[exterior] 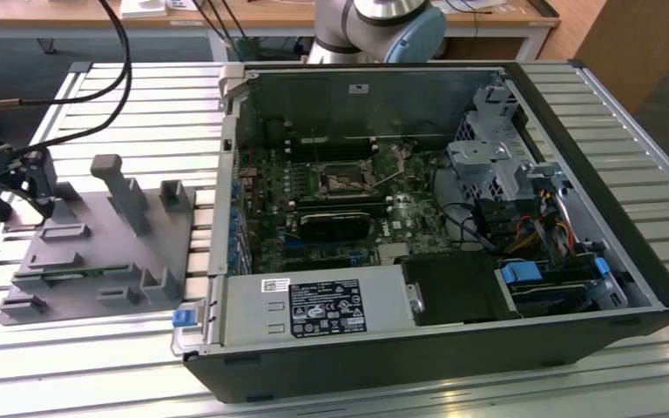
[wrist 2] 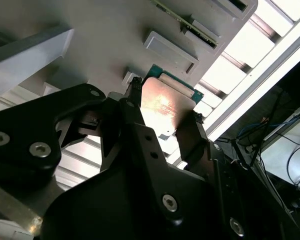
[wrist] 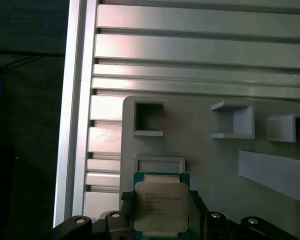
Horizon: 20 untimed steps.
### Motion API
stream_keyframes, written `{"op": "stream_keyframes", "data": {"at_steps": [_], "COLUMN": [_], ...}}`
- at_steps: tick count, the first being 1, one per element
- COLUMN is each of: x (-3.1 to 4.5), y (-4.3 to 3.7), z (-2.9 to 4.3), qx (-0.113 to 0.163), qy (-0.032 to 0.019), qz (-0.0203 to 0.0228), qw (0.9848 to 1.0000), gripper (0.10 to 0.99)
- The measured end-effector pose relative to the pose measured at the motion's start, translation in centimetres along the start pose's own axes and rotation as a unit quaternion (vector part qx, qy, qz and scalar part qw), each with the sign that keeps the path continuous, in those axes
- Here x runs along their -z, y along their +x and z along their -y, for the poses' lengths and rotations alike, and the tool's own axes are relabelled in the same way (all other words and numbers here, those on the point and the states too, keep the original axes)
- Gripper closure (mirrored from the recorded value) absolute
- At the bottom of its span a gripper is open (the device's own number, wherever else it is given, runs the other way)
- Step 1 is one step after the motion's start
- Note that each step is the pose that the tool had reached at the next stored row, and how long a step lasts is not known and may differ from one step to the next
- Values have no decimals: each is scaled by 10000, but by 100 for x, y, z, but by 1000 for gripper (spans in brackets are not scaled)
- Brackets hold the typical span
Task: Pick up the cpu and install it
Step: 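Pick up the cpu and move it towards the insertion slot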
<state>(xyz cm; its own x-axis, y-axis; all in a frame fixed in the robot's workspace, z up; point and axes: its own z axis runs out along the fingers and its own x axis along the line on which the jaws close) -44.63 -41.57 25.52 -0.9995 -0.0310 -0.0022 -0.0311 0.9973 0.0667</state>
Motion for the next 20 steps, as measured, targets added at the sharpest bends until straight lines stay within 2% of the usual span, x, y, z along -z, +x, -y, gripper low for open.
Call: {"op": "stream_keyframes", "data": {"at_steps": [6, 20], "x": [93, 360], "y": [0, -1], "z": [-6, -25], "qx": [0, 0], "qy": [0, 0], "qz": [0, 0], "qw": [10000, 10000], "gripper": [561, 561]}}
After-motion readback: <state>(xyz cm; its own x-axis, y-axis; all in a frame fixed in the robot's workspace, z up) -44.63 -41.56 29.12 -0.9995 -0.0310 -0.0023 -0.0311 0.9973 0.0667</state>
